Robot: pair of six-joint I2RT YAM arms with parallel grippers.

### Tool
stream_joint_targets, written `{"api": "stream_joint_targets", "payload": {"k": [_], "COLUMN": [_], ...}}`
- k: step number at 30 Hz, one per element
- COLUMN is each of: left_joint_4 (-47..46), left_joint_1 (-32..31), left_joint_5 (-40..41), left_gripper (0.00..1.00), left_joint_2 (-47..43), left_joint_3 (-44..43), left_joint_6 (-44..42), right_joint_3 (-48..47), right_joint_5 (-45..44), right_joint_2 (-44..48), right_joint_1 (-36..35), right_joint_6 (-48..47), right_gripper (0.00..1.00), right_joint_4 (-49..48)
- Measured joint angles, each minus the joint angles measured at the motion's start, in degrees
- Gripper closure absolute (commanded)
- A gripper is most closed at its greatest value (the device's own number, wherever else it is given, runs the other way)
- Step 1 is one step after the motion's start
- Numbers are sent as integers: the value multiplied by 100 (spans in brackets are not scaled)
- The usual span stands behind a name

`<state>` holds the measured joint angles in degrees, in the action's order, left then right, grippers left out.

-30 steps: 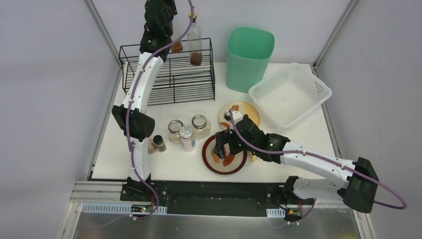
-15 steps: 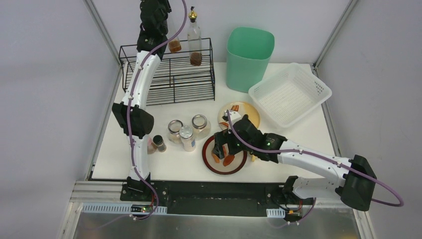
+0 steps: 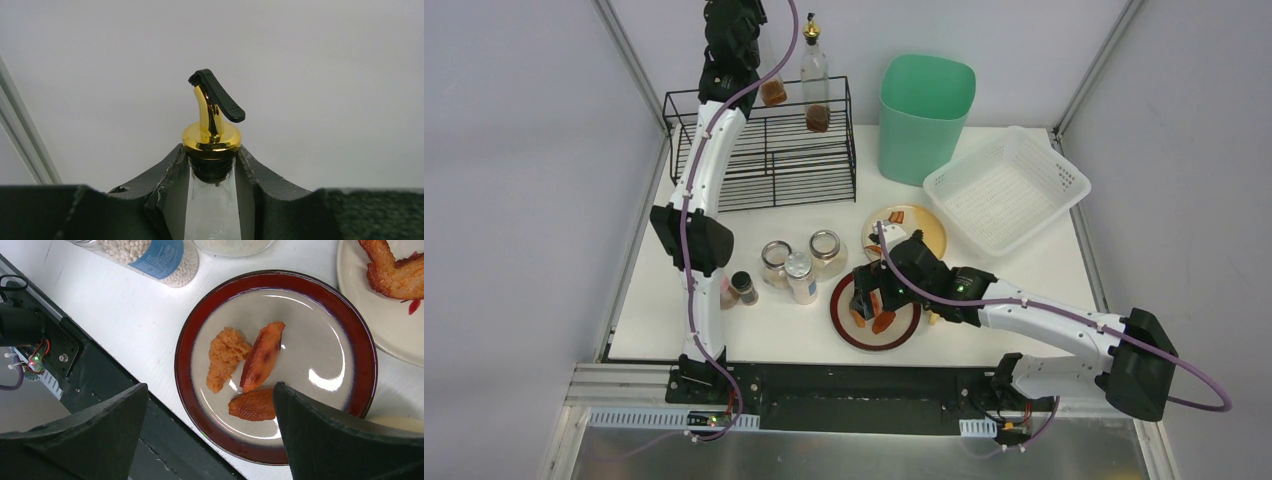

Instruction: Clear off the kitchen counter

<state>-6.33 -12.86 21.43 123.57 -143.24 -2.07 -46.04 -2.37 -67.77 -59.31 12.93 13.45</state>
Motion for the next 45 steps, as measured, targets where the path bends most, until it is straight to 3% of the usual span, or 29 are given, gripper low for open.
{"api": "stream_joint_targets", "payload": {"k": [26, 45], "left_joint_4": [323, -330], "left_joint_1": [284, 214], "left_joint_5": [-46, -627], "left_gripper": [100, 100], "left_joint_2": [245, -323], "left_joint_3": [-140, 1867], "left_joint_6": [133, 599], "right_joint_3": [0, 0], "right_joint_5": [0, -2], "right_joint_2": [-20, 11], "right_joint_1": [0, 0], "right_joint_6": [0, 11], "right_gripper": [1, 1], "right_joint_4": [-50, -81]}}
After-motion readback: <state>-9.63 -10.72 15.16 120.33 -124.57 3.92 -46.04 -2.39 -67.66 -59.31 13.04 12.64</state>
